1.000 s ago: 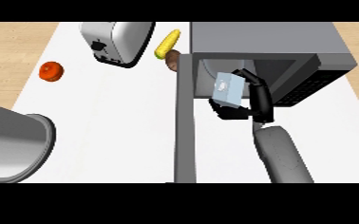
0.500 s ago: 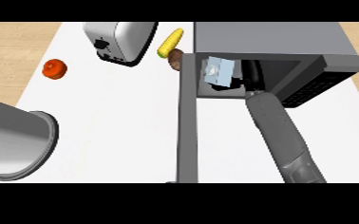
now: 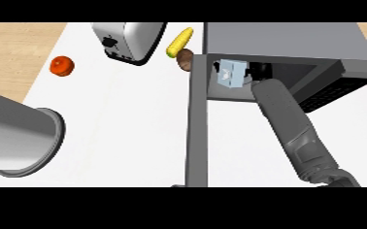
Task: Pick up the milk, place it into the microwave and close the microwave
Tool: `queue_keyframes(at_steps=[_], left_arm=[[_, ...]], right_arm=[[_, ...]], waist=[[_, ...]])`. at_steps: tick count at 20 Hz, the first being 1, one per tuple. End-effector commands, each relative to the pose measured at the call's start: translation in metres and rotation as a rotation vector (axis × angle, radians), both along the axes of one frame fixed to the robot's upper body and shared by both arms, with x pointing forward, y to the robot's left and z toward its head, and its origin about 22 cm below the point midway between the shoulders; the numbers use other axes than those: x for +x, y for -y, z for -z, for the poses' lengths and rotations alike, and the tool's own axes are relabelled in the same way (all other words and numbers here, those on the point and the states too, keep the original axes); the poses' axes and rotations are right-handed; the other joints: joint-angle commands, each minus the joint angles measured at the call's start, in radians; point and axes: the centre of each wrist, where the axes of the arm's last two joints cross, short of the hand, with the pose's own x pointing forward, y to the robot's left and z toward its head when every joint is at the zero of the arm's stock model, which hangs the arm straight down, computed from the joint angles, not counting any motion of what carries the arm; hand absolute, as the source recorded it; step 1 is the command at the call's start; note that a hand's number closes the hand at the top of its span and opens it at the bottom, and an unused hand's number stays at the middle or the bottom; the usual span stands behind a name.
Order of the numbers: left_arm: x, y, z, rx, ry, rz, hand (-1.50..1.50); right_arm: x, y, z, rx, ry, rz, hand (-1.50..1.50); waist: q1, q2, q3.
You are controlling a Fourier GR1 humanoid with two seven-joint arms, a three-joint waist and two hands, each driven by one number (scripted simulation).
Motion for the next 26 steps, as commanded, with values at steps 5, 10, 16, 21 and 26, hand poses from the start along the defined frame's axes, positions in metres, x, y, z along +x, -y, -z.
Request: queue_keyframes(at_steps=[5, 10, 16, 21, 26], left_arm=[[0.008, -0.004, 0.004, 0.008, 0.001, 0.031, -1.50], [0.016, 0.001, 0.006, 0.002, -0.005, 0.048, -1.50], [0.024, -0.001, 0.009, 0.003, -0.003, 0.048, -1.50], [0.024, 0.001, -0.002, 0.049, -0.005, 0.047, -1.50], [0.024, 0.006, 0.005, 0.054, -0.007, 0.028, -1.50]], right_arm=[[0.026, 0.028, -0.042, -0.150, 0.112, 0.233, 1.50], [0.022, 0.060, -0.035, -0.227, 0.123, 0.230, 1.50], [0.013, 0.066, -0.013, -0.345, 0.058, 0.351, 1.50], [0.005, 0.099, -0.006, -0.447, 0.015, 0.615, -1.50], [0.012, 0.086, -0.016, -0.407, 0.067, 0.379, -1.50]], waist=[[0.035, 0.020, -0.007], [0.043, 0.032, -0.005], [0.058, 0.043, -0.007], [0.066, 0.048, -0.007], [0.062, 0.048, -0.001]])
